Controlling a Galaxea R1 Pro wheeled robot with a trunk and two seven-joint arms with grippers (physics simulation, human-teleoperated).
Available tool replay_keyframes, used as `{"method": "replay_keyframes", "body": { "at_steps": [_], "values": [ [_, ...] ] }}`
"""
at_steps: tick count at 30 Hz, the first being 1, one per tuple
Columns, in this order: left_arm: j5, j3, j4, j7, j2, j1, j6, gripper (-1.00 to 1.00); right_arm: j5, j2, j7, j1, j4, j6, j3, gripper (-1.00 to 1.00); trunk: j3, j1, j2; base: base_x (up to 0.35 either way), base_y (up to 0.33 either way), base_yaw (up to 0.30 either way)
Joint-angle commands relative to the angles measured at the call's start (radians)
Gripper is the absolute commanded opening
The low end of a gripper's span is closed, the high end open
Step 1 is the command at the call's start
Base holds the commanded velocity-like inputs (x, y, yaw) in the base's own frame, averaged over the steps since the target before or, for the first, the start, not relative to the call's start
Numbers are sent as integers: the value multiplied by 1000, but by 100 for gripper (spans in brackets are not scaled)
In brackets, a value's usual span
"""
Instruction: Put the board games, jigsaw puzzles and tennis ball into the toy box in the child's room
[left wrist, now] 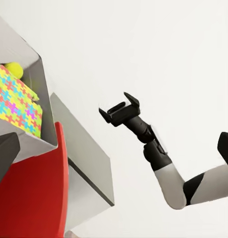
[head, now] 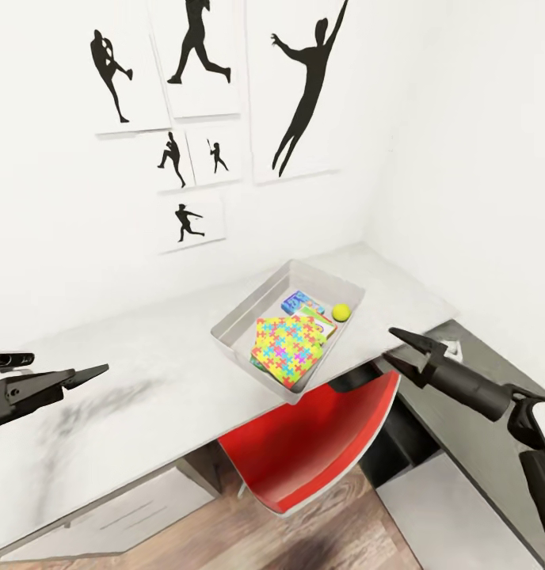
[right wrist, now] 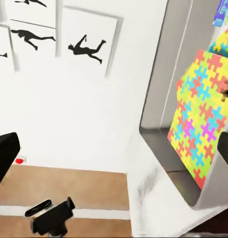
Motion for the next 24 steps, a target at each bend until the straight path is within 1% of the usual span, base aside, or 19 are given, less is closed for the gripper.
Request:
{"method": "replay_keyframes", "body": {
  "at_steps": [1,2,5,7,11,14,21,24],
  "values": [
    [0,0,0,-5,0,0,11,100,8,0,19,15,0,4,-2,100,-1,1,-2,0,0,-78],
    [0,0,0,-8,0,0,11,100,8,0,31,40,0,4,-3,100,0,1,-2,0,0,-50],
    [0,0,0,-10,0,0,12,100,12,3,42,64,-1,4,-3,100,1,1,-2,0,0,-35],
    [0,0,0,-12,0,0,12,100,33,8,49,80,-2,4,-1,100,1,1,-2,0,0,-109],
    [0,1,0,-14,1,0,13,100,82,14,54,88,-5,4,3,100,4,1,-2,0,0,-198],
    [-1,1,0,-14,2,0,13,100,100,16,62,90,-5,4,5,100,6,1,-2,0,0,-239],
    [-3,0,0,-14,2,1,13,100,109,16,92,95,-3,4,5,100,12,1,-2,0,0,-247],
    [-3,1,0,-14,2,12,12,100,111,16,115,120,-3,4,4,100,15,1,-2,0,0,-229]
  ]
}}
